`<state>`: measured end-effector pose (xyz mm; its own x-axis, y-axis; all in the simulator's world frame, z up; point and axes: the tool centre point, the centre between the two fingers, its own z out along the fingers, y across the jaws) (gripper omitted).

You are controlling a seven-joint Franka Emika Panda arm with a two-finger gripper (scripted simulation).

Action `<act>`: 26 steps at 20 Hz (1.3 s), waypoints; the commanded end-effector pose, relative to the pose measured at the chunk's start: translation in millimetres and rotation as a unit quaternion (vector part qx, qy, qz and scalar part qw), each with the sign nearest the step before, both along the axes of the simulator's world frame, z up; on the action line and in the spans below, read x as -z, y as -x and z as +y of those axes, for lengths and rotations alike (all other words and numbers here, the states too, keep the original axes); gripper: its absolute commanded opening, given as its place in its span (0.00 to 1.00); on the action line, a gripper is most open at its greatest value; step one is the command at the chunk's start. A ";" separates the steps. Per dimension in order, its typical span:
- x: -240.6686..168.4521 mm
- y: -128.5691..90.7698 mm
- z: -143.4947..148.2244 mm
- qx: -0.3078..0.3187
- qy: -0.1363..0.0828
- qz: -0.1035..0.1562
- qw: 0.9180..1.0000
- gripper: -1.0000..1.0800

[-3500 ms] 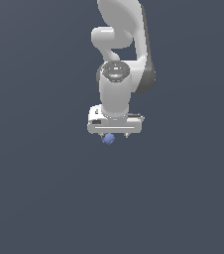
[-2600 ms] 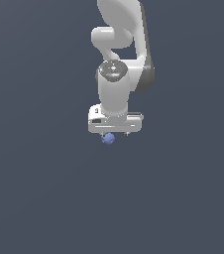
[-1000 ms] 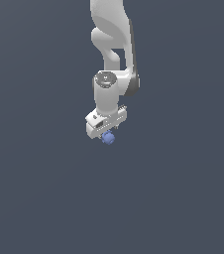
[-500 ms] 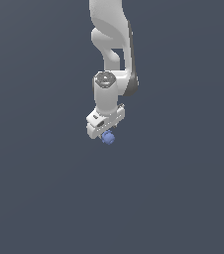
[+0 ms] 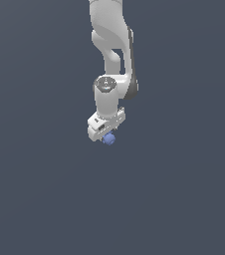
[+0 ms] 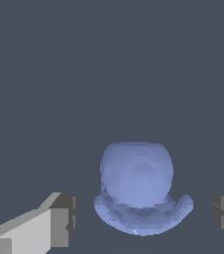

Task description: Pick up the object and move it to a goal position.

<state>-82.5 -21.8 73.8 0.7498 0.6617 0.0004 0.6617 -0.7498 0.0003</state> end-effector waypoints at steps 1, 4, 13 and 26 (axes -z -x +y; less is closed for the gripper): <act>11.9 0.8 0.2 -0.001 0.000 0.000 1.000 0.96; 24.2 1.0 0.0 -0.001 0.000 0.000 1.000 0.96; 33.4 0.4 -0.2 -0.001 0.000 0.000 1.000 0.00; 26.0 -0.2 -0.6 -0.001 0.000 -0.001 1.000 0.00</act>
<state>-82.6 -22.5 44.8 0.7485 0.6631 0.0004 0.6631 -0.7485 0.0010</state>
